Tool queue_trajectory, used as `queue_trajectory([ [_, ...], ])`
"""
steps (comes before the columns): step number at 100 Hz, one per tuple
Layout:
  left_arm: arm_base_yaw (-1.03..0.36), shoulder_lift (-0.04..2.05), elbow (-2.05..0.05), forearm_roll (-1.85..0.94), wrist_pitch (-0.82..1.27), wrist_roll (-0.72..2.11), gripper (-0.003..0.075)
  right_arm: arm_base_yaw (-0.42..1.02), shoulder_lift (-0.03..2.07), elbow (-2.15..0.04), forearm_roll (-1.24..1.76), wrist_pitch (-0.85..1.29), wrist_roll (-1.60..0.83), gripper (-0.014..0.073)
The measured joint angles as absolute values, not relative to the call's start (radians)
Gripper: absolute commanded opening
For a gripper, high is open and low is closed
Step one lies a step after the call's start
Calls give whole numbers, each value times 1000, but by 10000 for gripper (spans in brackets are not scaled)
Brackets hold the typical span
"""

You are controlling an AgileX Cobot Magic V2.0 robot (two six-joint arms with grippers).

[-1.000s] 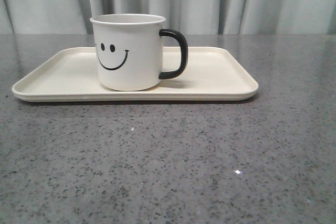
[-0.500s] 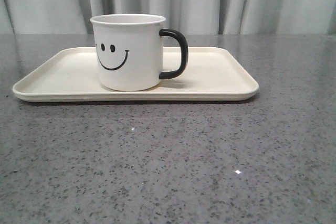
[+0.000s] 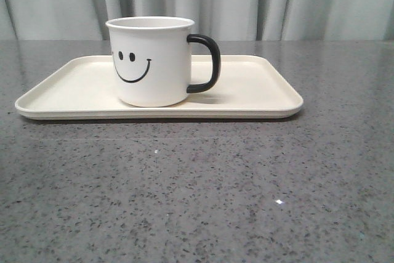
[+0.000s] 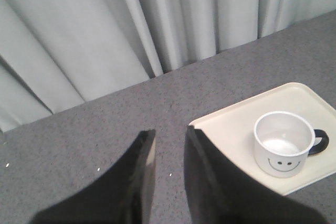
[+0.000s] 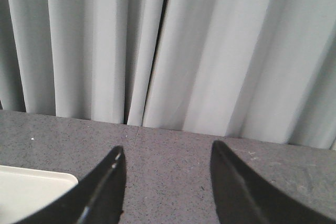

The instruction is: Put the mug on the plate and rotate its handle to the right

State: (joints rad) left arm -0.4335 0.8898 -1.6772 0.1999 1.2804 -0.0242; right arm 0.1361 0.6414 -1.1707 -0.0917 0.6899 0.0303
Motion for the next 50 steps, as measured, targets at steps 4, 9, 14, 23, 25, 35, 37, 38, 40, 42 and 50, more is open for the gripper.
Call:
queue_trajectory([
  [4,-434,854,-1641,210,1280,-34,90,136,641,-1171,-92,690,30,384],
  [9,-434,814,-1581,217,1280,-47,45,136,641,-1171,-92,690,30,384],
  [14,-434,777,-1526,224,1280,-64,0,136,641,-1171,-92,690,30,384],
  [23,-434,715,-1423,236,1282,-93,-20,136,641,-1171,-92,690,30,384],
  [25,-434,702,-1407,241,1282,-100,-20,136,641,-1171,-92,690,30,384],
  [35,-434,649,-1295,260,1282,-130,-20,136,641,-1171,-92,692,30,384],
  [37,-434,639,-1276,262,1282,-135,-20,136,641,-1171,-92,692,30,384],
  [38,-434,633,-1270,266,1282,-135,-20,136,641,-1171,-92,692,30,384],
  [40,-434,624,-1253,269,1282,-139,-20,136,641,-1171,-92,692,30,384],
  [42,-434,619,-1237,272,1284,-142,-20,136,641,-1171,-92,692,30,384],
  [50,-434,595,-1197,274,1286,-150,-20,136,650,-1171,-92,690,30,384],
])
